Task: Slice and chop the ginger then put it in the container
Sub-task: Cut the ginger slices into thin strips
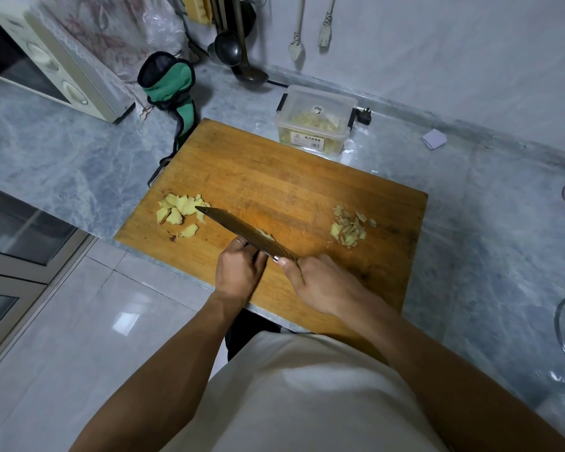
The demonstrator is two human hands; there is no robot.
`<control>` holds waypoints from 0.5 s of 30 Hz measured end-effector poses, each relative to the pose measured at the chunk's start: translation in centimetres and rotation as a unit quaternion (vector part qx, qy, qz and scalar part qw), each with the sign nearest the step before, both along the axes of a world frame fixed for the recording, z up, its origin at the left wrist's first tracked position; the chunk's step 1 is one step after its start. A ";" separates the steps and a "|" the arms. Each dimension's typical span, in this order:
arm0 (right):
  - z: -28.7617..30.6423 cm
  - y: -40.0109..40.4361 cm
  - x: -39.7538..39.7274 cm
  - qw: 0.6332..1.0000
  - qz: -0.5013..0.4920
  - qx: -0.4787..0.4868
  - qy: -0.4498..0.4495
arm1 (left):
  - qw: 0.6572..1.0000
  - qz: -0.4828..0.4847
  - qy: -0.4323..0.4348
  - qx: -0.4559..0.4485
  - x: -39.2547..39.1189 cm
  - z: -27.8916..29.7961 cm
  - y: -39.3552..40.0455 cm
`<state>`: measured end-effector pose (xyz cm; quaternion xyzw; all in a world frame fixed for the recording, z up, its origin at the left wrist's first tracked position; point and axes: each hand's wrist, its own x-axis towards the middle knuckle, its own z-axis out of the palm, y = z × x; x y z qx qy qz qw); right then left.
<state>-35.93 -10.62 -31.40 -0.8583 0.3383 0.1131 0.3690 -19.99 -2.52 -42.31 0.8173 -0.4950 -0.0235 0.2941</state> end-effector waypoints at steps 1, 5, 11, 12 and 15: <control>0.0 0.0 -0.1 1.000 0.002 0.000 -0.004 | 1.000 0.000 -0.001 0.000 0.0 0.0 0.0; -0.1 -0.3 -0.3 1.000 -0.001 -0.001 -0.014 | 1.000 0.002 -0.014 -0.005 0.0 -0.1 -0.1; -0.7 -0.2 -0.6 1.000 -0.003 -0.015 -0.019 | 1.000 0.012 -0.005 0.005 0.2 -0.6 0.0; -0.8 -0.2 -0.7 1.000 -0.007 -0.016 -0.016 | 1.000 0.012 -0.007 0.004 0.2 -0.6 -0.1; -1.0 -0.2 -0.9 1.000 -0.006 -0.017 -0.011 | 1.000 0.010 -0.011 0.006 0.4 -0.5 -0.1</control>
